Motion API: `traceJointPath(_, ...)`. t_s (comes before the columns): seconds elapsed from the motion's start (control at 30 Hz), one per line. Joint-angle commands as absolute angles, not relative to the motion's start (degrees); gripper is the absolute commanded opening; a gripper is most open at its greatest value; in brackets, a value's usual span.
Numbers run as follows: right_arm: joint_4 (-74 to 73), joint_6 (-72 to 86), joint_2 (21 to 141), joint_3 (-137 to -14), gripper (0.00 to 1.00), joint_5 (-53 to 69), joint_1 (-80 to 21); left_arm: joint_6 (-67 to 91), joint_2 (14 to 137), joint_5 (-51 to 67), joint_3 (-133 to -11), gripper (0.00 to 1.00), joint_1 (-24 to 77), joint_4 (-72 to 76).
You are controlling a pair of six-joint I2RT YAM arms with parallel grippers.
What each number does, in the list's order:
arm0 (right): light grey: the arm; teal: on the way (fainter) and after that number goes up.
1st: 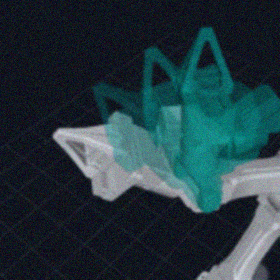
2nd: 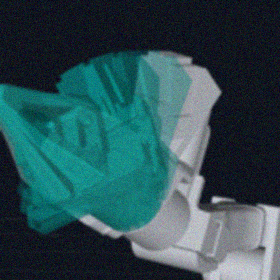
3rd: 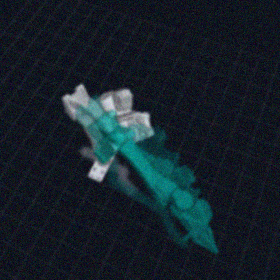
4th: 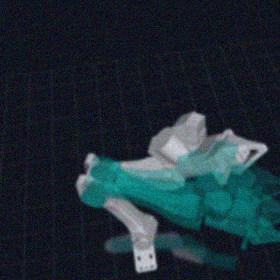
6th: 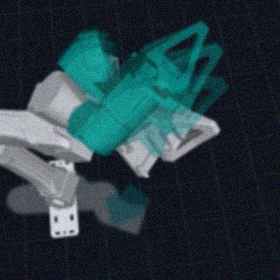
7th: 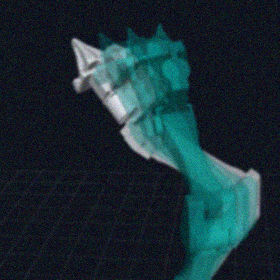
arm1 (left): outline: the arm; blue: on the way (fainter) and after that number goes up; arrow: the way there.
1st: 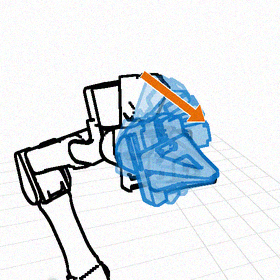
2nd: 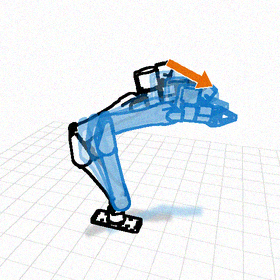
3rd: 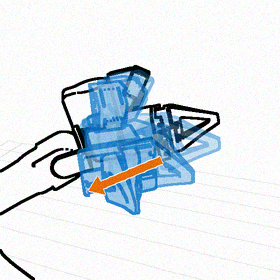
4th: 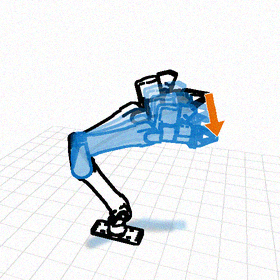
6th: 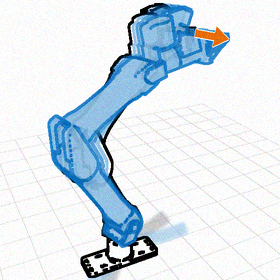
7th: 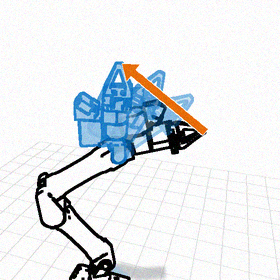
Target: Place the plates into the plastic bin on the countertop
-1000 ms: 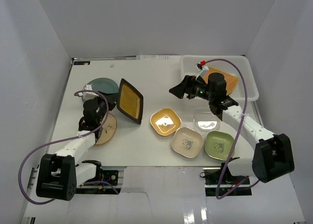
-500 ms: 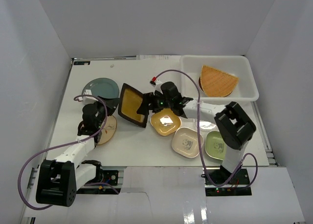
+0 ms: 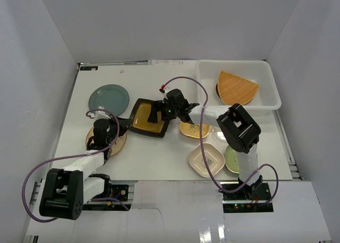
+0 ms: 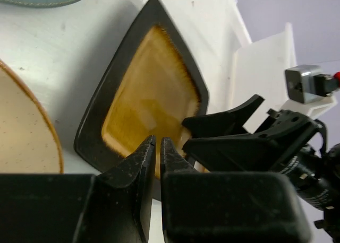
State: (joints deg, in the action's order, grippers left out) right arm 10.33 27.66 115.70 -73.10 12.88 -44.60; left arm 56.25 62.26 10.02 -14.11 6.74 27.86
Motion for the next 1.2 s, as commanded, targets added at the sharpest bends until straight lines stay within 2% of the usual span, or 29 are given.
traceJointPath(0.0,8.6,26.0,116.9,-75.5,1.00,9.8,-44.5,53.3,62.1,8.4,-14.7,0.00,6.4,25.2)
traceJointPath(0.07,7.9,25.4,116.9,-75.9,1.00,8.7,-44.5,51.0,62.0,6.8,-16.3,0.00,6.4,22.7)
traceJointPath(0.1,7.4,25.2,117.1,-76.8,1.00,8.3,-44.5,50.1,62.8,6.0,-18.4,0.04,6.4,21.6)
traceJointPath(0.13,6.9,25.0,117.3,-77.3,1.00,7.4,-44.5,49.1,63.4,5.5,-19.5,0.11,6.4,20.3)
traceJointPath(0.17,5.7,24.4,117.4,-77.6,1.00,6.9,-44.5,48.3,64.2,5.3,-20.4,0.25,6.4,19.8)
traceJointPath(0.3,5.7,22.7,115.8,-77.3,1.00,6.2,-44.5,43.8,70.8,2.5,-25.3,0.53,6.4,17.1)
traceJointPath(0.33,5.8,22.2,115.2,-77.1,1.00,6.8,-44.5,42.6,74.8,2.7,-28.3,0.58,6.4,15.8)
traceJointPath(0.43,5.5,20.8,112.9,-76.7,1.00,6.9,-44.5,38.4,83.5,7.4,-34.5,0.66,6.4,13.5)
traceJointPath(0.7,5.3,17.3,103.7,-70.8,1.00,7.4,-44.4,32.7,92.9,7.6,-41.2,0.69,6.4,11.4)
traceJointPath(0.73,5.2,17.1,102.8,-69.9,0.96,6.8,-44.4,32.0,94.0,7.8,-41.5,0.69,6.5,11.6)
traceJointPath(0.8,4.8,17.4,101.1,-67.8,0.95,5.8,-44.0,31.6,95.3,8.8,-42.6,0.68,6.4,11.8)
traceJointPath(0.93,2.4,18.3,103.4,-67.7,0.91,3.2,-43.8,32.1,98.0,14.0,-43.2,0.65,6.4,12.8)
traceJointPath(1.17,0.1,21.6,109.2,-70.5,0.86,-2.0,-43.0,33.7,98.3,16.5,-39.8,0.59,6.4,13.6)
